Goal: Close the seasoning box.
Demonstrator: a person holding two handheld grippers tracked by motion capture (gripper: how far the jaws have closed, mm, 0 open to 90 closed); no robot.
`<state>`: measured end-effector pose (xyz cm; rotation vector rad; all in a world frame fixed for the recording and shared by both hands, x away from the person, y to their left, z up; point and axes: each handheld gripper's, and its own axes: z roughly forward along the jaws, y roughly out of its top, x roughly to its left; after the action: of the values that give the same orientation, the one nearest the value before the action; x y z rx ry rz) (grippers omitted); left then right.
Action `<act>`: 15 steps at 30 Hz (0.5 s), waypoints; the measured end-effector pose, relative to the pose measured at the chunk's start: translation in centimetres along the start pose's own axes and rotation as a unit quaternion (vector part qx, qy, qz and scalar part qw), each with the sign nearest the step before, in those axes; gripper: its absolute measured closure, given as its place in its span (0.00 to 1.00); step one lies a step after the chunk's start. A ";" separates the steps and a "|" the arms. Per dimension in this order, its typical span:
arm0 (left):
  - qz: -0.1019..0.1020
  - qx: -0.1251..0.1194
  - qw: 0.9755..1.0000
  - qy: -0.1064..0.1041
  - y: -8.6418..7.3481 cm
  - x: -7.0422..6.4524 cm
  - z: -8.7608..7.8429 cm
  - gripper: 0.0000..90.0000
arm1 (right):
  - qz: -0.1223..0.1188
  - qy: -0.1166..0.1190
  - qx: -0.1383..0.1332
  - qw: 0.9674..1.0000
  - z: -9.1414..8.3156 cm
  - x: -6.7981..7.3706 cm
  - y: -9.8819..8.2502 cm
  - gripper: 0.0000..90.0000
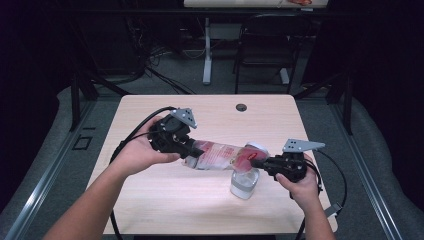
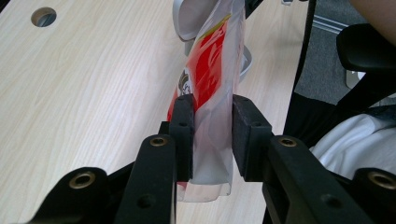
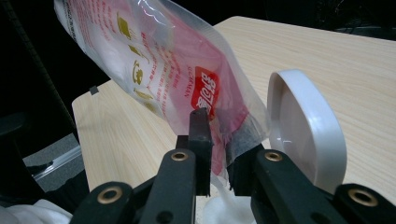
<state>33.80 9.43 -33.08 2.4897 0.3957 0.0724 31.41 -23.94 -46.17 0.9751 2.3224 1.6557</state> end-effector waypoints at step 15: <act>0.001 0.002 1.000 0.001 0.2 0.0 0.0 0.80 | 0.000 0.000 0.002 1.000 0.0 0.0 0.0 0.91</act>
<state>33.80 9.30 -32.95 2.4938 0.3945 0.0740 31.42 -23.93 -46.21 0.9768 2.3256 1.6516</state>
